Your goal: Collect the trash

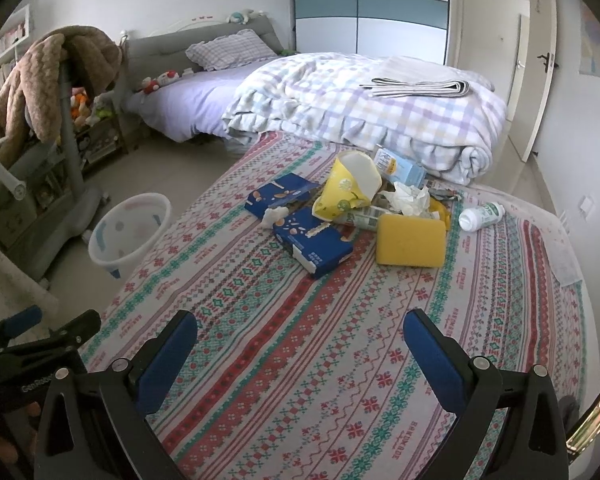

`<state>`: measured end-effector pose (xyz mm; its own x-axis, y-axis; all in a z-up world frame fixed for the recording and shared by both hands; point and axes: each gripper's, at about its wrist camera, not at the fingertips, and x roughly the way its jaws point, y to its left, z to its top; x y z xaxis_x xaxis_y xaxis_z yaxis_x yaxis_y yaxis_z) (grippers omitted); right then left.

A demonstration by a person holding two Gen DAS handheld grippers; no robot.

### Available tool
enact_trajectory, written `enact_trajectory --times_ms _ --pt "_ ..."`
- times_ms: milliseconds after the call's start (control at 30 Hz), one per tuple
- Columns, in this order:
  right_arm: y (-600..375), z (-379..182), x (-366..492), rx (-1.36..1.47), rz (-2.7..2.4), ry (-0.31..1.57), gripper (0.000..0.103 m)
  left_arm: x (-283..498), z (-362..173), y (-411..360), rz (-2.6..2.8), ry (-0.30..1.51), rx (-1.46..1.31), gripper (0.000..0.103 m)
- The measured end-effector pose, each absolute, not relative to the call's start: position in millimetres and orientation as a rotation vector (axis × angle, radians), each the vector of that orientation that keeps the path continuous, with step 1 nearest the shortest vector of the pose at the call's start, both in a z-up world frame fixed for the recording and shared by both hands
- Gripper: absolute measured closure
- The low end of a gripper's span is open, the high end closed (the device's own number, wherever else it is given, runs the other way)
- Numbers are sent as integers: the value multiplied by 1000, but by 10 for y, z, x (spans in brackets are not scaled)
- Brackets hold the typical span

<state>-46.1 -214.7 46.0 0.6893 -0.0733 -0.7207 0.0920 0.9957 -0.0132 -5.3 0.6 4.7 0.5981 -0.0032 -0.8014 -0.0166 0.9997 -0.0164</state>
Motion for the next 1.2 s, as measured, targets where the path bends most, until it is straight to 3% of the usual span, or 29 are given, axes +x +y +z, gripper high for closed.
enact_trajectory --times_ms 1200 --pt "-2093 389 -450 25 -97 818 0 -59 72 5 3 924 -27 1"
